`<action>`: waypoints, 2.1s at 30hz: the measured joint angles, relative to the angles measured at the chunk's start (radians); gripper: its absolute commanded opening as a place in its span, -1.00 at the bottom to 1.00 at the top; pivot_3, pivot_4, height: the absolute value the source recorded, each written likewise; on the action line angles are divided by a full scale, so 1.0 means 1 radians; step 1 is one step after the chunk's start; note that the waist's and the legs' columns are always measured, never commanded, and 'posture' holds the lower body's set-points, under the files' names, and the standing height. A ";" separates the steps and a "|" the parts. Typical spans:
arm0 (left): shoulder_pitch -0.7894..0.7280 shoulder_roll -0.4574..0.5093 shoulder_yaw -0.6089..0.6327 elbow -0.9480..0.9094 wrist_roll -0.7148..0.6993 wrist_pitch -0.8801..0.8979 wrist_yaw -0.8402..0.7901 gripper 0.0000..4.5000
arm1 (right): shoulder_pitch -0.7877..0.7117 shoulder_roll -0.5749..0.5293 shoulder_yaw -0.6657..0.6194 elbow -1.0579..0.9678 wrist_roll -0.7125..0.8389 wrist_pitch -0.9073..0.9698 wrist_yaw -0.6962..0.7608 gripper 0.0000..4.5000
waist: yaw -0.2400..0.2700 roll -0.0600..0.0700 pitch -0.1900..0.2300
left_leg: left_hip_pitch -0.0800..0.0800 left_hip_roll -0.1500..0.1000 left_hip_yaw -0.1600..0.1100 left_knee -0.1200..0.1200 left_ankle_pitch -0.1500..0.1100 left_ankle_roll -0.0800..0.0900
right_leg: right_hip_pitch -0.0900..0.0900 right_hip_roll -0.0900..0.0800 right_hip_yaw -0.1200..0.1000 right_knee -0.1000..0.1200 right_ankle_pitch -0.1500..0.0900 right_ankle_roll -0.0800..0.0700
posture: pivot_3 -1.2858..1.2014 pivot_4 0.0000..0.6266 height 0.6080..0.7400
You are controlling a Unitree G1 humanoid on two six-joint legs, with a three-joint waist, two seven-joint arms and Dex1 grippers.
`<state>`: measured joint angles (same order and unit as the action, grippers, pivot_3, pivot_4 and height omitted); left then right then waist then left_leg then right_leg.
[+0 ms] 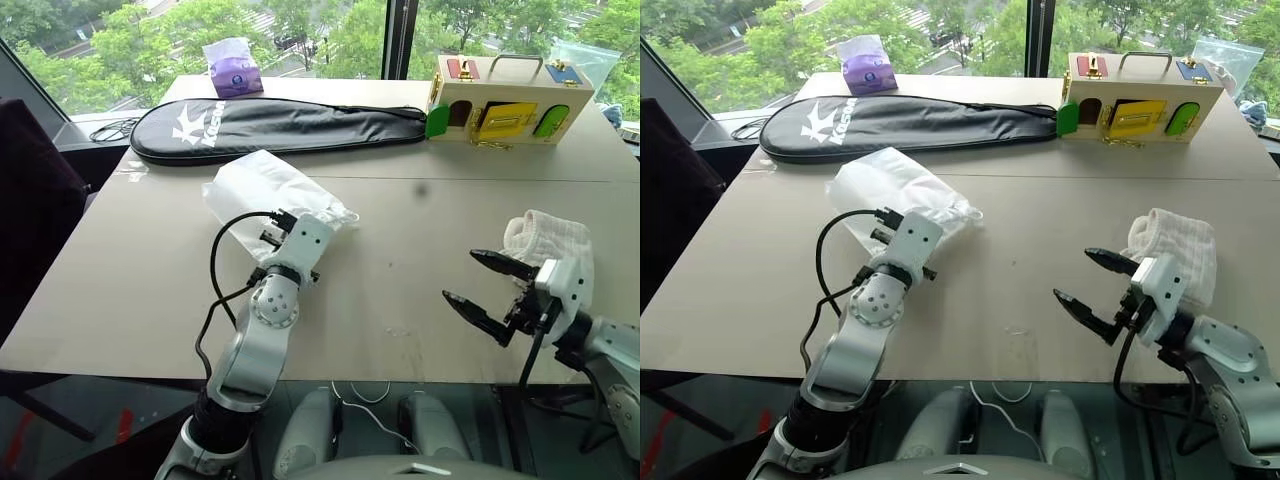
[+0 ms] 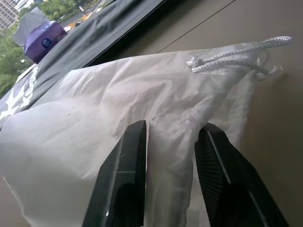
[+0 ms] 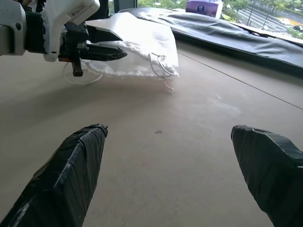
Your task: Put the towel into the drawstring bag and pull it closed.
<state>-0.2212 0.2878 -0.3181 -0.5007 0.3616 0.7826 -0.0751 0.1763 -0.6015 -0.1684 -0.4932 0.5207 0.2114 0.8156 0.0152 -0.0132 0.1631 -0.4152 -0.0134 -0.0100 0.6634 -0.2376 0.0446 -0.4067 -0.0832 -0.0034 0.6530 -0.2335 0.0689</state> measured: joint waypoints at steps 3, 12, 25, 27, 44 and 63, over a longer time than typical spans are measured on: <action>0.001 0.017 0.001 0.001 0.004 -0.047 -0.011 -0.97 | -0.009 0.008 0.003 0.003 -0.004 -0.004 0.000 1.00 | 0.000 0.000 0.000 | 0.000 0.000 0.000 0.000 0.000 0.000 | 0.000 0.000 0.000 0.000 0.000 0.000 | 0.03 -0.52 1.00; -0.020 0.000 0.124 0.007 -0.104 -0.162 -0.089 -0.97 | -0.027 0.018 -0.009 0.031 -0.049 -0.018 -0.047 1.00 | 0.000 0.000 0.000 | 0.000 0.000 0.000 0.000 0.000 0.000 | 0.000 -0.001 0.000 0.000 0.000 0.000 | 0.03 -0.52 1.00; -0.093 0.102 0.364 0.248 -0.407 -0.375 -0.328 -0.97 | -0.146 -0.058 -0.338 0.302 0.000 0.398 -0.333 1.00 | -0.001 0.000 0.000 | 0.000 0.000 0.001 0.002 0.000 0.001 | 0.000 0.000 0.000 0.002 0.000 -0.001 | 0.03 -0.52 1.00; -0.139 0.107 0.379 0.284 -0.429 -0.361 -0.344 -0.97 | -0.173 -0.058 -0.353 0.352 0.016 0.452 -0.354 1.00 | 0.000 0.000 0.000 | -0.001 -0.001 0.002 0.003 -0.001 0.002 | 0.001 -0.001 0.000 0.002 0.000 0.000 | 0.03 -0.52 1.00; -0.364 0.160 0.367 0.435 -0.484 -0.355 -0.444 -0.97 | -0.368 0.042 -0.432 0.529 0.271 0.846 -0.367 1.00 | -0.040 -0.007 -0.001 | 0.002 0.003 0.003 0.004 -0.001 0.002 | 0.001 0.004 0.002 0.003 0.001 0.001 | 0.03 -0.52 1.00; -0.425 0.140 0.346 0.536 -0.516 -0.339 -0.491 -1.00 | -0.559 0.246 -0.365 0.626 0.304 0.845 -0.425 -0.99 | -0.057 -0.008 -0.002 | 0.002 0.004 0.005 0.004 -0.001 0.002 | -0.001 0.005 0.004 0.005 0.002 0.001 | 0.03 -0.52 1.00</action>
<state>-0.6467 0.4283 0.0282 0.0354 -0.1539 0.4435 -0.5665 -0.3822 -0.3551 -0.5339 0.1331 0.8249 1.0569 0.3910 -0.0417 -0.0211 0.1615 -0.4135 -0.0093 -0.0047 0.6671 -0.2388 0.0467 -0.4075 -0.0779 0.0010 0.6582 -0.2320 0.0700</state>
